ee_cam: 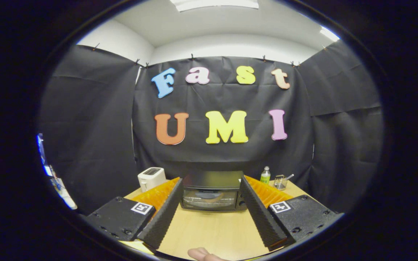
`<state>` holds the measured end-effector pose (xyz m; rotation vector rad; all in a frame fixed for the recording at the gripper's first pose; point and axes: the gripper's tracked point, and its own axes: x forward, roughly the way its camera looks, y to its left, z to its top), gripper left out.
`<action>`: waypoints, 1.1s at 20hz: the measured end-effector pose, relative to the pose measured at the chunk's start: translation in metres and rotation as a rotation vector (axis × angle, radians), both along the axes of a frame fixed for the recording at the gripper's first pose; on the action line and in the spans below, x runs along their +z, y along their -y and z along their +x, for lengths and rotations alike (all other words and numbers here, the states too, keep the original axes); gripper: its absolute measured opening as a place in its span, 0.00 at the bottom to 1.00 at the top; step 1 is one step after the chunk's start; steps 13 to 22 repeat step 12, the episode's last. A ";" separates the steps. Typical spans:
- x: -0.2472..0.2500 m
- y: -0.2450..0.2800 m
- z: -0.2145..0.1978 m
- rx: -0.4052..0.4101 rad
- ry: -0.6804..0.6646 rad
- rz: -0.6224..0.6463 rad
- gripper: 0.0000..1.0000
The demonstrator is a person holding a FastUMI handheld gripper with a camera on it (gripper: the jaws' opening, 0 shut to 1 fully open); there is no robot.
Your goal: Open the toaster oven, put the food inside, and close the toaster oven door.
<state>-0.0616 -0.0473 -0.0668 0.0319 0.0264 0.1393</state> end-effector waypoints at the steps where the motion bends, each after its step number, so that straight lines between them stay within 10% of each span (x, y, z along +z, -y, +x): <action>1: -0.003 0.000 0.001 -0.001 -0.008 -0.012 1.00; 22: -0.016 0.010 0.007 -0.012 -0.016 -0.036 1.00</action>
